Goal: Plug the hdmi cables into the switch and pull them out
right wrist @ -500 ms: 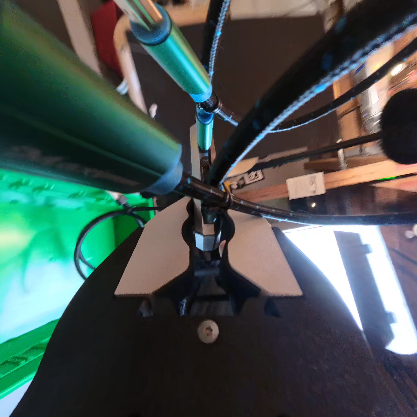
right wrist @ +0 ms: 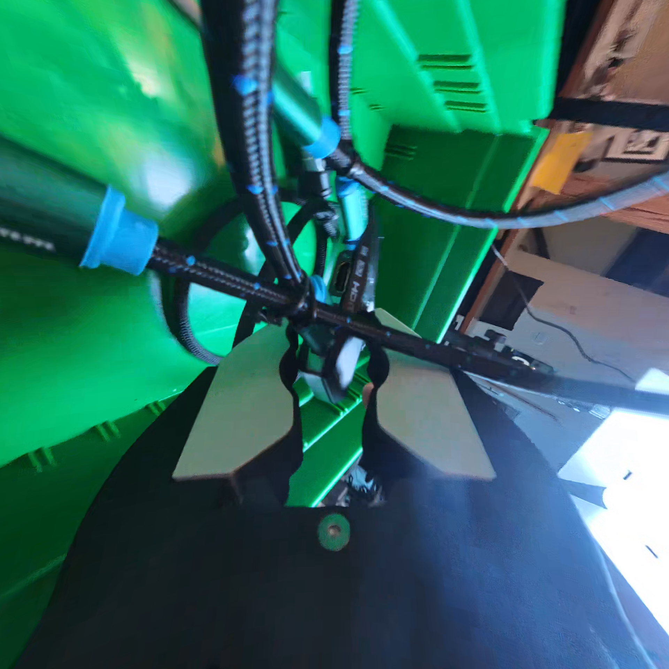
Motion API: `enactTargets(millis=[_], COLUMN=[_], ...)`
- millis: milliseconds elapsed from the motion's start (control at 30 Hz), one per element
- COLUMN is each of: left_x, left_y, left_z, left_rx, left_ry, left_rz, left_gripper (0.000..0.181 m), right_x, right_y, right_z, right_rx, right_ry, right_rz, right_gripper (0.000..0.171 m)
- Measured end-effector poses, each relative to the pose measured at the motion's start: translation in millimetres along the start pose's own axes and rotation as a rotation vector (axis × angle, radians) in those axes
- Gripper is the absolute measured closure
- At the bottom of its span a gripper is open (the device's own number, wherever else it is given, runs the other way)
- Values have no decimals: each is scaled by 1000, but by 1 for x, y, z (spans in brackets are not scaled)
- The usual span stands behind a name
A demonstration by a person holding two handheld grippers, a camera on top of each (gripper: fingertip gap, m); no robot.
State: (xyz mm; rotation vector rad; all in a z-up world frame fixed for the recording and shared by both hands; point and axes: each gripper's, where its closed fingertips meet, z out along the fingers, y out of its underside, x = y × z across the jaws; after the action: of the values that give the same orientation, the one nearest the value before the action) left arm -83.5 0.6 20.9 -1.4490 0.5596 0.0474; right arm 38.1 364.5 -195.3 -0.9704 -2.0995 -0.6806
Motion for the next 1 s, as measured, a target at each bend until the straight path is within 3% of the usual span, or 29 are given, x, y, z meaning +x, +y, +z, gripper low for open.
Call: enactTargets(millis=[133,300,467,667,800,1000], left_x=[-12,-36,-63,-87,-94,-108], left_y=[7,13,25,36,39,47], left_z=[-5,-18,-38,-59,-67,-78], left_rx=[-26,-53,-90,-78,-84,-110], left_ry=[-40,-127,-213,-282,-311,-365], left_rz=[-34,-62,-109,-201,-208,-216], left_gripper=[156,155,154,154,154,154], right_x=[-20,-40,-42,-2,-10,-45], right_y=[0,-1,-24,-78,-131,-188], right_z=[-19,-83,-175,-283,-292,-245], right_rx=[-17,144,548,1176,1339,1251], right_ry=[-149,-394,-471,-195,-203,-189], right_rz=[-65,162,415,702,873,889], right_gripper=[120,116,123,139,141,142])
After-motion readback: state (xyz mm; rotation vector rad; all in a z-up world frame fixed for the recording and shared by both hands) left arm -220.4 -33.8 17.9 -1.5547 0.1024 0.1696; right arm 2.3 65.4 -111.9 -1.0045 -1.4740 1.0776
